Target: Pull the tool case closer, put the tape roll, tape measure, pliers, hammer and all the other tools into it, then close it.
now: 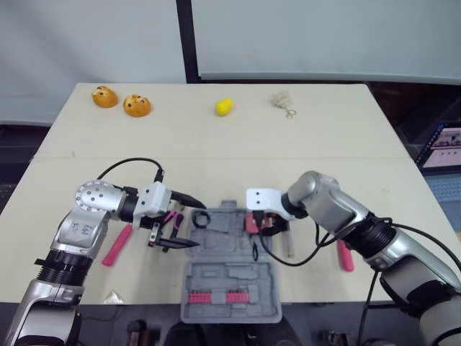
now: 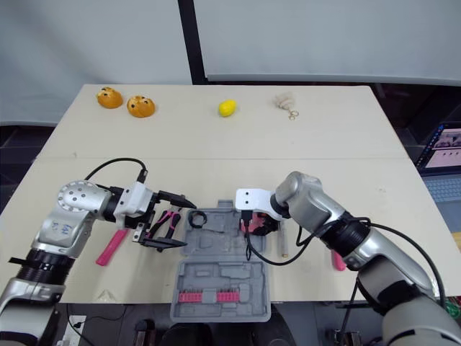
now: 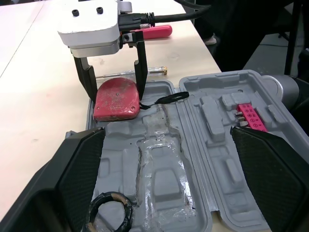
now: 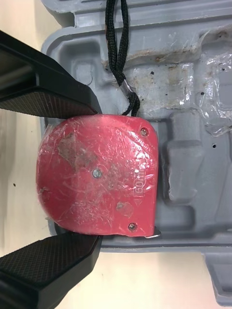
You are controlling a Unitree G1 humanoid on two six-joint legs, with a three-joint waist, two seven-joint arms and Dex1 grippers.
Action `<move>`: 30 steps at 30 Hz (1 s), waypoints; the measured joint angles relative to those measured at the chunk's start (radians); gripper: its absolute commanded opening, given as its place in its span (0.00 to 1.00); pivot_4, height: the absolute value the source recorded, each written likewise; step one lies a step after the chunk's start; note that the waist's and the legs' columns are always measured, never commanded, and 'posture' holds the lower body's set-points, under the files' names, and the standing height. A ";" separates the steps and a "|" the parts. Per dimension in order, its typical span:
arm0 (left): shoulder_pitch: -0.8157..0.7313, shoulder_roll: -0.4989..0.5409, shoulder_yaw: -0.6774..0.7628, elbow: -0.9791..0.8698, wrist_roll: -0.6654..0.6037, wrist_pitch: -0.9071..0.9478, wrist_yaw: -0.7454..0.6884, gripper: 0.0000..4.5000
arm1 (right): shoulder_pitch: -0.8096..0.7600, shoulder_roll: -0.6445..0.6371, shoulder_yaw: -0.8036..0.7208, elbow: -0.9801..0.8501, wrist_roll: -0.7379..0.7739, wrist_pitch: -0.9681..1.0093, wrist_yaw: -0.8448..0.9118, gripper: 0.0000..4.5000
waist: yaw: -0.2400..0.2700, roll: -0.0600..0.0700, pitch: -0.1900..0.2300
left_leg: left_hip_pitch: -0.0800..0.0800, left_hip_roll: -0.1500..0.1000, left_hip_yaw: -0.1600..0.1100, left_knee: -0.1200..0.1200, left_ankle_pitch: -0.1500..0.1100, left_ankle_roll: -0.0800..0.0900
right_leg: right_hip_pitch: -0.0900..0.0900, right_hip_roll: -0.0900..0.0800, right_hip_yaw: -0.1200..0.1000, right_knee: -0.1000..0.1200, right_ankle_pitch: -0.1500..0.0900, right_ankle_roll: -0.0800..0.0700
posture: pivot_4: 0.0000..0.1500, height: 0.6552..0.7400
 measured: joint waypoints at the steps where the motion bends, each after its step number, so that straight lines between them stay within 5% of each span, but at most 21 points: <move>1: 0.000 -0.001 0.000 0.000 0.000 0.000 0.002 1.00 | 0.000 0.005 0.000 0.004 -0.006 -0.005 0.000 0.65 | 0.000 0.000 0.000 | 0.000 0.000 0.000 0.000 0.000 0.000 | 0.000 0.000 0.000 0.000 0.000 0.000 | 1.00 1.00; 6: 0.000 -0.006 0.000 0.000 0.001 0.000 0.006 1.00 | 0.007 0.022 -0.001 0.016 -0.019 -0.023 -0.001 0.65 | 0.000 0.000 0.000 | 0.000 0.000 0.000 0.001 0.000 0.000 | 0.000 0.000 0.000 0.001 0.000 0.000 | 1.00 1.00; 8: 0.000 -0.006 0.000 0.000 0.002 0.000 0.006 1.00 | 0.007 0.022 -0.002 0.021 -0.020 -0.033 -0.001 0.88 | 0.000 0.000 0.000 | 0.000 0.000 0.000 0.001 0.000 0.000 | 0.000 0.000 0.000 0.001 0.000 0.000 | 1.00 1.00; 10: 0.000 -0.006 0.000 -0.001 0.002 0.001 0.008 1.00 | 0.007 0.022 -0.024 0.005 -0.027 -0.034 -0.011 0.99 | 0.000 0.000 0.000 | 0.000 0.000 0.000 0.001 0.000 0.000 | 0.000 0.000 0.000 0.001 0.000 0.000 | 1.00 1.00; 19: 0.003 -0.001 0.003 -0.015 0.001 0.015 0.023 1.00 | 0.196 -0.036 -0.360 -0.287 0.164 0.037 -0.008 0.99 | 0.006 0.000 0.000 | -0.002 0.000 -0.003 0.001 0.000 0.000 | 0.001 -0.001 -0.002 -0.001 0.000 0.001 | 1.00 1.00; 22: 0.005 0.000 0.004 -0.023 0.000 0.019 0.026 1.00 | 0.322 0.046 -0.480 -0.267 0.265 -0.056 -0.046 0.82 | 0.002 -0.001 0.000 | -0.001 -0.001 -0.002 0.001 0.000 0.000 | 0.002 0.000 -0.001 0.000 0.001 0.001 | 1.00 1.00; 25: 0.005 0.000 0.003 -0.040 0.000 0.021 0.026 1.00 | 0.358 0.096 -0.541 -0.182 0.307 -0.172 -0.078 0.49 | -0.001 0.000 0.000 | 0.000 -0.001 -0.001 0.001 0.000 0.000 | 0.002 0.001 0.000 0.001 0.001 0.001 | 1.00 1.00; 30: 0.006 0.008 0.004 -0.045 0.000 0.033 0.026 1.00 | 0.401 0.122 -0.569 -0.055 0.313 -0.331 -0.098 0.49 | 0.001 0.000 0.000 | 0.000 -0.001 -0.001 0.001 0.000 0.000 | 0.001 0.001 0.000 0.000 0.000 0.001 | 1.00 1.00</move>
